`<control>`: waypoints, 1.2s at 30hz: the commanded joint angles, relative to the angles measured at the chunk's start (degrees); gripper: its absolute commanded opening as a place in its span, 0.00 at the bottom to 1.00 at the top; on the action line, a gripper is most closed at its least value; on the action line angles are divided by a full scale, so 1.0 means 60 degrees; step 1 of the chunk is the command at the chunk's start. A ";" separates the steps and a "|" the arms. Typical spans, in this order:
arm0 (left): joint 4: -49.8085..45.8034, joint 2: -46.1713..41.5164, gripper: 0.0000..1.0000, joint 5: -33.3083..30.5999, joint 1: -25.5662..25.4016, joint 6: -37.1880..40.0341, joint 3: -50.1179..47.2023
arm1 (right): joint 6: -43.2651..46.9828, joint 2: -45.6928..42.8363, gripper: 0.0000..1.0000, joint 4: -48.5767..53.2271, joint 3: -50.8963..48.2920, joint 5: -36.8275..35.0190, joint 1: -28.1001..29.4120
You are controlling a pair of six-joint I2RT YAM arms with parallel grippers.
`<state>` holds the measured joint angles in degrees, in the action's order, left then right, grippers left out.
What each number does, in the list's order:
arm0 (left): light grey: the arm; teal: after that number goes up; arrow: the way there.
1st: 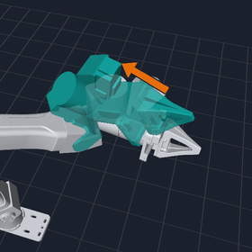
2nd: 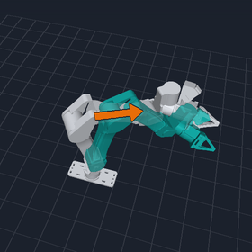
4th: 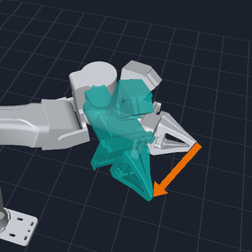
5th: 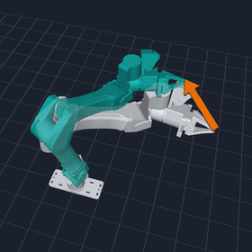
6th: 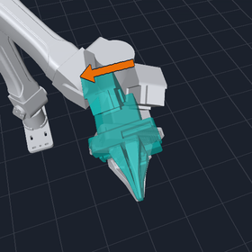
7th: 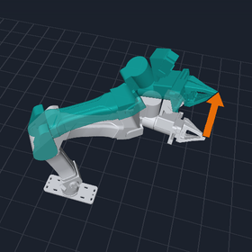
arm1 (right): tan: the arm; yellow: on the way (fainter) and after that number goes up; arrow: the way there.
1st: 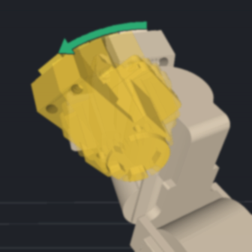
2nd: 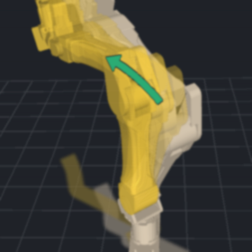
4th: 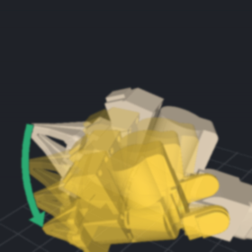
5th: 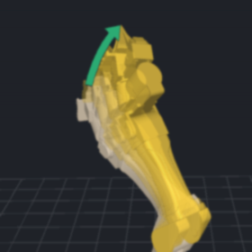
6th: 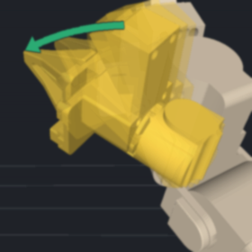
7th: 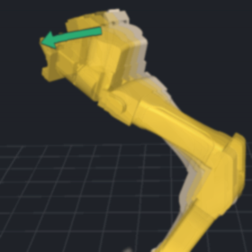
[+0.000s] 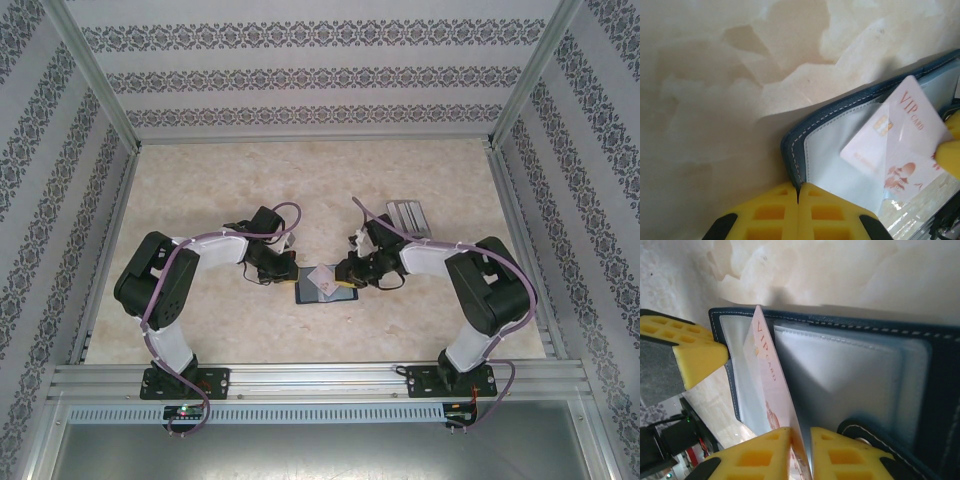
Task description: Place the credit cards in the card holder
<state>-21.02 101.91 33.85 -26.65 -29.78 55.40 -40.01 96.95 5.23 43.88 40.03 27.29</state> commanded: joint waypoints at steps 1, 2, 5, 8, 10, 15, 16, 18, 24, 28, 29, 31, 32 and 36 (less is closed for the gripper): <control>0.0020 0.0198 0.00 0.0010 -0.0084 -0.0075 -0.0158 | -0.0994 -0.0411 0.19 -0.0535 -0.0305 -0.0627 0.0182; 0.0084 0.0194 0.00 0.0028 -0.0086 -0.0090 -0.0191 | -0.1022 -0.0519 0.20 -0.0462 -0.0336 -0.0783 0.0198; 0.0031 0.0229 0.00 -0.0037 -0.0084 -0.0049 -0.0123 | -0.0768 -0.0807 0.24 0.0065 -0.0271 -0.1214 0.0158; 0.0065 0.0194 0.00 0.0023 -0.0095 -0.0115 -0.0106 | -0.0728 -0.1055 0.24 0.0326 -0.0302 -0.1416 0.0165; 0.0117 0.0196 0.00 0.0028 -0.0095 -0.0109 -0.0118 | -0.0700 -0.1114 0.18 0.0289 -0.0358 -0.1465 0.0211; 0.0078 0.0300 0.00 0.0155 -0.0092 -0.0075 -0.0198 | -0.1146 -0.0901 0.02 -0.0238 -0.0519 -0.1401 0.0498; 0.0139 0.0297 0.00 0.0209 -0.0088 -0.0089 -0.0246 | -0.1215 -0.0909 0.01 -0.0334 -0.0559 -0.1512 0.0615; 0.0177 0.0300 0.00 0.0179 -0.0097 -0.0144 -0.0304 | -0.1398 -0.0997 0.00 -0.0411 -0.0641 -0.1864 0.0820; 0.0833 0.0088 0.00 0.0425 -0.0098 -0.0966 -0.0647 | -0.2661 -0.1961 0.00 -0.1128 -0.1525 -0.4016 0.1526; 0.0745 0.0037 0.00 0.0388 -0.0101 -0.1111 -0.0682 | -0.3150 -0.2516 0.00 -0.1342 -0.1908 -0.5292 0.1951; 0.0856 0.0023 0.00 0.0430 -0.0102 -0.1229 -0.0780 | -0.3272 -0.2549 0.00 -0.1532 -0.1992 -0.5399 0.2048; 0.1129 0.0007 0.00 0.0532 -0.0117 -0.1377 -0.0910 | -0.3364 -0.2456 0.00 -0.1702 -0.1996 -0.5488 0.2245; 0.1220 0.0040 0.00 0.0556 -0.0114 -0.1383 -0.0943 | -0.3413 -0.2373 0.00 -0.1768 -0.1970 -0.5556 0.2381; 0.1274 0.0167 0.00 0.0653 -0.0117 -0.1311 -0.0967 | -0.3723 -0.2108 0.00 -0.2069 -0.1883 -0.5847 0.2890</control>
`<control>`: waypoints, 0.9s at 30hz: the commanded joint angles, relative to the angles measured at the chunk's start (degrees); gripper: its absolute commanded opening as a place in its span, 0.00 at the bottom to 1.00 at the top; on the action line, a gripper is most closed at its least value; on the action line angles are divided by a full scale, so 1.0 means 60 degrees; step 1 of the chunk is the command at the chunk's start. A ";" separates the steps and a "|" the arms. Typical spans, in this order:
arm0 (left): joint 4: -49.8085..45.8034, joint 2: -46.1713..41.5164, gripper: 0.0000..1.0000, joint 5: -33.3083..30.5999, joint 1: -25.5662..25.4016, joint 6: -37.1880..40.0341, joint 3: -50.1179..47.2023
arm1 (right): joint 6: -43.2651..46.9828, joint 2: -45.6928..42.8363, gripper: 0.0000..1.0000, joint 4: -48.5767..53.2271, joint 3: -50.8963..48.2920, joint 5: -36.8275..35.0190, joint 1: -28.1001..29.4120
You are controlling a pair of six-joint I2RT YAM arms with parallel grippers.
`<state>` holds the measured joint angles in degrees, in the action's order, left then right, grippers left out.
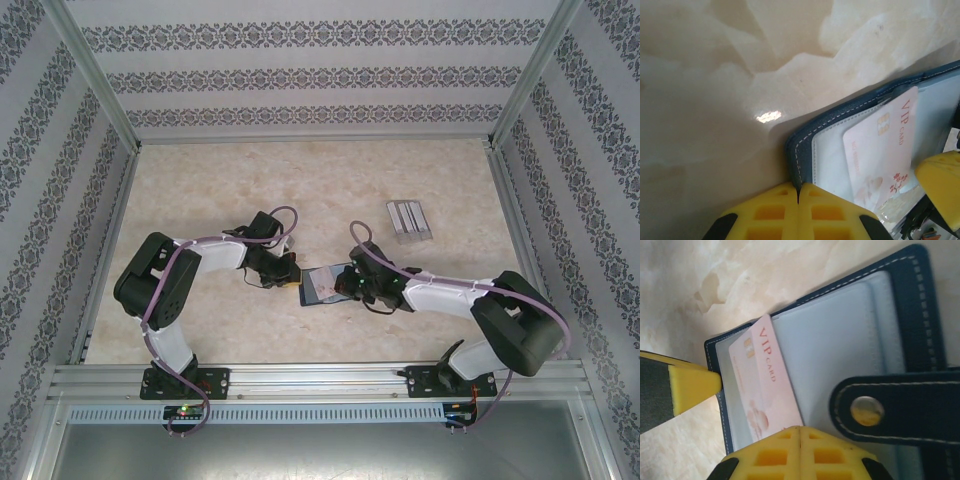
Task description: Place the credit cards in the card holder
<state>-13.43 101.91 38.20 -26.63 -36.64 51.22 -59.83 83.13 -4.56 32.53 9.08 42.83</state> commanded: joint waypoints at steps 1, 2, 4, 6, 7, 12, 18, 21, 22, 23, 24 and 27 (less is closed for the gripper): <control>0.0115 0.0188 0.00 -0.0045 -0.0124 -0.0198 -0.0319 | -0.0426 0.0221 0.00 -0.0451 0.0027 -0.0885 0.0449; 0.0164 0.0196 0.00 -0.0038 -0.0118 -0.0204 -0.0336 | -0.0440 0.0227 0.00 -0.0500 0.0027 -0.1074 0.0575; 0.0175 0.0222 0.00 -0.0038 -0.0130 -0.0193 -0.0327 | -0.0464 0.0287 0.00 -0.0688 0.0012 -0.1105 0.0655; 0.0294 0.0213 0.00 -0.0013 -0.0126 -0.0326 -0.0353 | -0.0541 0.0367 0.00 -0.0817 0.0041 -0.0936 0.0662; 0.0439 0.0198 0.00 0.0017 -0.0122 -0.0438 -0.0409 | -0.0545 0.0396 0.00 -0.0920 0.0049 -0.0814 0.0684; 0.0309 0.0330 0.00 -0.0024 -0.0117 -0.0295 -0.0307 | 0.0393 0.0008 0.13 -0.0020 0.0354 -0.0581 0.0437; 0.0292 0.0293 0.00 0.0005 -0.0116 -0.0177 -0.0349 | 0.2186 -0.0582 0.30 0.1611 0.1002 -0.0488 0.0016; 0.0377 0.0223 0.00 0.0063 -0.0118 -0.0230 -0.0396 | 0.2659 -0.0180 0.32 0.2147 0.1469 -0.0367 -0.0196; 0.0424 0.0213 0.00 0.0065 -0.0131 -0.0235 -0.0408 | 0.2759 -0.0013 0.32 0.2189 0.1578 -0.0317 -0.0233; 0.0446 0.0220 0.00 0.0066 -0.0125 -0.0207 -0.0405 | 0.2860 0.0216 0.32 0.2199 0.1679 -0.0252 -0.0279; 0.0411 0.0254 0.00 0.0065 -0.0122 -0.0153 -0.0348 | 0.2931 0.0442 0.32 0.2187 0.1784 -0.0193 -0.0299; 0.0397 0.0326 0.00 0.0142 -0.0118 -0.0196 -0.0250 | 0.2941 0.1080 0.32 0.2206 0.2106 0.0031 -0.0291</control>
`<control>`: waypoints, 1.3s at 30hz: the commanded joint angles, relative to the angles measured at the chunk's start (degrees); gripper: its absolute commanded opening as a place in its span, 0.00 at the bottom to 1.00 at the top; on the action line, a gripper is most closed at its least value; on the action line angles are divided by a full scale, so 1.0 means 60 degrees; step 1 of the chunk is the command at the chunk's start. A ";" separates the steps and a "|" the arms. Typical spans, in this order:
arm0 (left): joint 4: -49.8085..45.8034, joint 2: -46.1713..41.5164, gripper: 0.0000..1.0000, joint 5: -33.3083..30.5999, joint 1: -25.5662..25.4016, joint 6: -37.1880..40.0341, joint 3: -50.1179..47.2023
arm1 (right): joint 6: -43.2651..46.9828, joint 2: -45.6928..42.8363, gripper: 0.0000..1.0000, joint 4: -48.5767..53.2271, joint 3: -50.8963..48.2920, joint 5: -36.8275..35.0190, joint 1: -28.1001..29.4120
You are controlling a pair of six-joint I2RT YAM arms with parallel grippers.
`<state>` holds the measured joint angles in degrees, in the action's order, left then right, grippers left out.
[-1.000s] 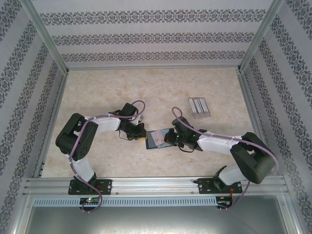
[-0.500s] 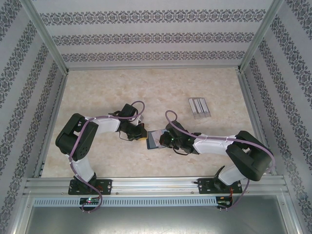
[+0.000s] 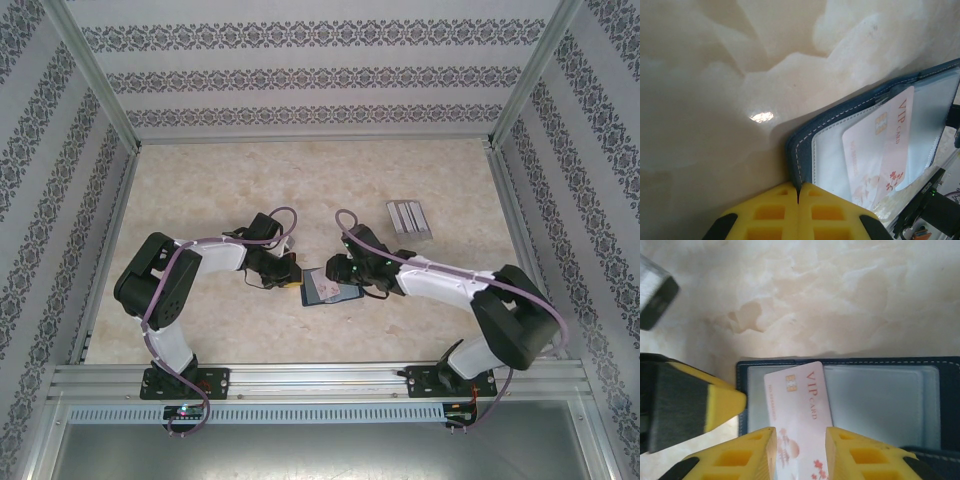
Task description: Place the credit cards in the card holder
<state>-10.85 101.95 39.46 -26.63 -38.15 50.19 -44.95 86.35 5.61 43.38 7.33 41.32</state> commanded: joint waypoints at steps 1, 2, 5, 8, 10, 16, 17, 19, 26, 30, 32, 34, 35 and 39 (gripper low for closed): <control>0.0068 0.0322 0.00 -0.0020 -0.0125 0.0016 -0.0116 | 0.0460 0.0696 0.31 0.0514 0.0379 0.0318 -0.0015; 0.0144 0.0318 0.00 -0.0026 -0.0128 -0.0015 -0.0141 | 0.0495 0.0827 0.30 0.0547 0.0459 0.0249 0.0038; 0.0108 0.0380 0.00 -0.0015 -0.0121 0.0017 -0.0118 | 0.0585 0.1104 0.29 0.0775 0.0614 0.0067 0.0085; 0.0227 0.0287 0.00 -0.0001 -0.0123 -0.0130 -0.0243 | 0.0385 0.1151 0.29 0.0744 0.0639 0.0445 0.0136; 0.0383 0.0249 0.00 -0.0032 -0.0117 -0.0221 -0.0351 | 0.0277 0.1193 0.28 0.0610 0.0641 0.0675 0.0280; 0.0543 0.0249 0.00 -0.0044 -0.0139 -0.0368 -0.0441 | 0.0031 0.1458 0.17 0.0531 0.0953 0.0853 0.0686; 0.0554 0.0248 0.00 -0.0058 -0.0133 -0.0365 -0.0450 | 0.0032 0.1482 0.16 0.0530 0.0997 0.0830 0.0730; 0.0446 0.0263 0.00 -0.0071 -0.0133 -0.0294 -0.0390 | 0.0038 0.1567 0.16 0.0589 0.1091 0.0794 0.0765; 0.0052 0.0249 0.00 -0.0155 -0.0140 -0.0066 -0.0186 | -0.0007 0.1571 0.19 0.0613 0.1070 0.0738 0.0760; -0.0122 0.0173 0.11 -0.0120 -0.0136 0.0051 -0.0035 | 0.0234 0.0928 0.25 0.1034 0.0968 0.0420 0.0655; -0.0274 0.0118 0.14 -0.0030 -0.0144 0.0300 0.0063 | 0.0446 0.0504 0.27 0.1325 0.0891 0.0186 0.0603; -0.0452 0.0008 0.14 -0.0098 -0.0137 0.0418 0.0071 | 0.0540 0.0036 0.30 0.1670 0.0794 -0.0043 0.0543; -0.0465 -0.0029 0.14 -0.0090 -0.0135 0.0401 0.0054 | 0.0548 -0.0215 0.32 0.1868 0.0726 -0.0193 0.0499; -0.0330 0.0014 0.14 0.0190 -0.0145 0.0551 -0.0025 | 0.0680 -0.0918 0.44 0.2293 0.0328 -0.0758 0.0429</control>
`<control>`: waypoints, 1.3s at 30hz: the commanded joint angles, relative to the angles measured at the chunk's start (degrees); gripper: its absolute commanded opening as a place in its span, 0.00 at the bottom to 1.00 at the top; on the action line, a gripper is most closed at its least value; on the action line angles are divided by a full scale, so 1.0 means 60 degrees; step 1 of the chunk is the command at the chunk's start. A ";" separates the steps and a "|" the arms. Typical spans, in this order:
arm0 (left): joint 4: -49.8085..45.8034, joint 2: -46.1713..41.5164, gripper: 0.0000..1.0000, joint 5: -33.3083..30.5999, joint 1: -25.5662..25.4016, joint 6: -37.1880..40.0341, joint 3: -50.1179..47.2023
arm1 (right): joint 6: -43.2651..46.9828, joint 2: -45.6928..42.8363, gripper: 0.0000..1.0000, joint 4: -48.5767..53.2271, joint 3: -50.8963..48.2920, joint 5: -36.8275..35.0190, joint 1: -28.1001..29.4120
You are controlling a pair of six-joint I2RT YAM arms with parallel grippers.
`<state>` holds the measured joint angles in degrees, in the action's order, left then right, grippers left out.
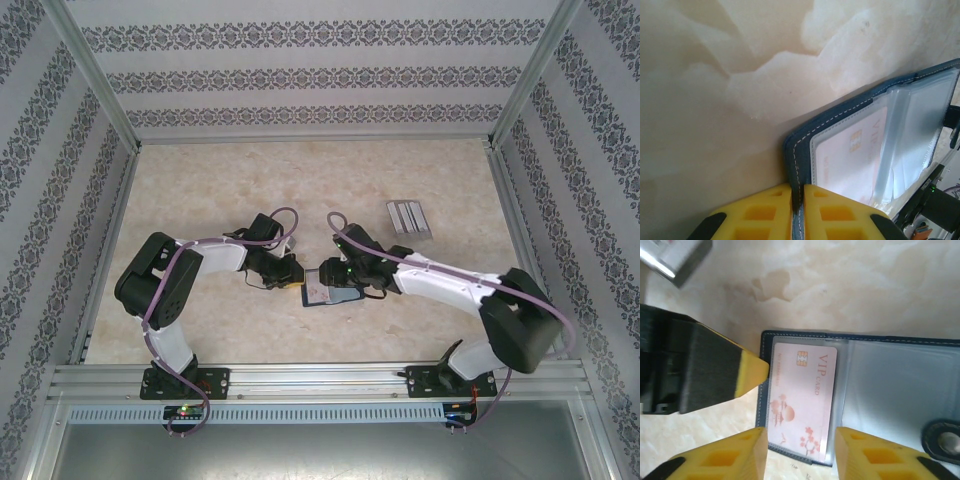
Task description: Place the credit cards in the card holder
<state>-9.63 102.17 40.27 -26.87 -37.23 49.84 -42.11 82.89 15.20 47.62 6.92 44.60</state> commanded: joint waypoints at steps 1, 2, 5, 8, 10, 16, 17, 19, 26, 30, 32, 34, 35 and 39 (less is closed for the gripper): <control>-0.0456 -0.0022 0.14 0.0161 -0.0102 0.0438 0.0013 | 0.0193 -0.0397 0.44 0.0718 -0.0511 -0.0689 -0.0184; -0.0427 -0.0036 0.14 0.0188 -0.0104 0.0448 -0.0003 | 0.0167 -0.0390 0.45 0.0729 -0.0597 -0.0615 -0.0281; -0.0387 -0.0118 0.14 0.0199 -0.0106 0.0462 -0.0007 | 0.0048 -0.0348 0.45 0.0528 -0.0930 -0.0465 -0.0428; -0.0625 -0.0024 0.14 0.0147 -0.0094 0.0634 0.0158 | -0.0017 -0.0228 0.46 0.0390 -0.1093 -0.0493 -0.0468; -0.0674 -0.0001 0.14 0.0157 -0.0092 0.0604 0.0198 | -0.0125 -0.0109 0.47 0.0285 -0.1179 -0.0419 -0.0464; -0.0597 0.0066 0.13 0.0143 -0.0105 0.0571 0.0184 | -0.0250 0.0235 0.46 -0.0313 -0.1463 -0.0226 -0.0458; -0.0557 0.0064 0.13 0.0140 -0.0104 0.0529 0.0162 | -0.0262 0.0260 0.46 -0.0358 -0.1454 -0.0184 -0.0449; -0.0420 0.0092 0.13 0.0184 -0.0097 0.0464 0.0128 | -0.0211 0.0332 0.45 -0.0495 -0.1425 -0.0091 -0.0426; -0.0480 0.0235 0.12 0.0253 -0.0095 0.0493 0.0250 | -0.0213 0.0378 0.39 -0.0778 -0.1272 0.0182 -0.0391; -0.0614 0.0330 0.12 0.0246 -0.0104 0.0564 0.0375 | -0.0215 0.0423 0.37 -0.0858 -0.1162 0.0329 -0.0396; -0.0539 0.0283 0.12 0.0246 -0.0102 0.0496 0.0336 | -0.0219 0.0409 0.34 -0.0960 -0.1140 0.0466 -0.0396; -0.0612 0.0309 0.12 0.0217 -0.0093 0.0557 0.0385 | -0.0150 0.0408 0.29 -0.1013 -0.1111 0.0528 -0.0396; -0.0688 0.0340 0.12 0.0203 -0.0102 0.0606 0.0437 | -0.0093 0.0405 0.29 -0.1056 -0.1099 0.0536 -0.0395; -0.0734 0.0319 0.11 0.0188 -0.0103 0.0596 0.0471 | -0.0129 0.0328 0.28 -0.1294 -0.1068 0.0849 -0.0404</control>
<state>-11.70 103.42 41.41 -26.92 -34.87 51.79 -43.27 84.86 9.37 39.64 10.00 42.00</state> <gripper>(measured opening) 0.115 0.285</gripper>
